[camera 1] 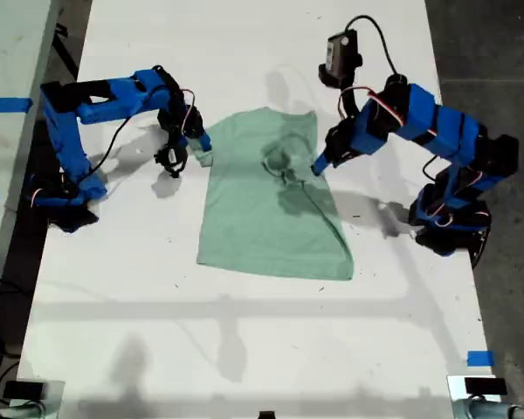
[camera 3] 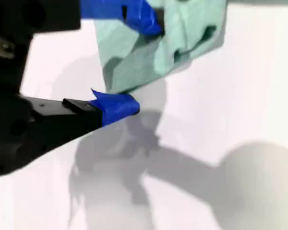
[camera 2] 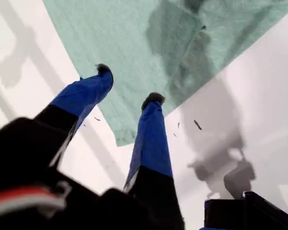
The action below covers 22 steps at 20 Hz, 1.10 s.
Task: Fold tshirt
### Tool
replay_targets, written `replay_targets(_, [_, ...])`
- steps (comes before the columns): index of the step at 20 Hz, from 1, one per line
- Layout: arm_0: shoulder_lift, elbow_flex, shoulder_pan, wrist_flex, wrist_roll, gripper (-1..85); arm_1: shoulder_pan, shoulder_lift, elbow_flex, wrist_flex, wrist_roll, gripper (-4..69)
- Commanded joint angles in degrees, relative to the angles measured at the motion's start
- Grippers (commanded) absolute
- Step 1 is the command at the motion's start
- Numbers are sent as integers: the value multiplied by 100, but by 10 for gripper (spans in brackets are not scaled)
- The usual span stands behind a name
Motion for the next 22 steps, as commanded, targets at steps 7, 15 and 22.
replay_targets(7, [2197,1187,-580,-149,70,1,-53,905,642,-325,158,163])
replay_targets(15, [4061,1547,-158,26,-167,1,-53,1318,1257,-598,246,155])
replay_targets(22, [1239,-2065,1178,457,-650,1,-167,1380,1336,-598,343,153])
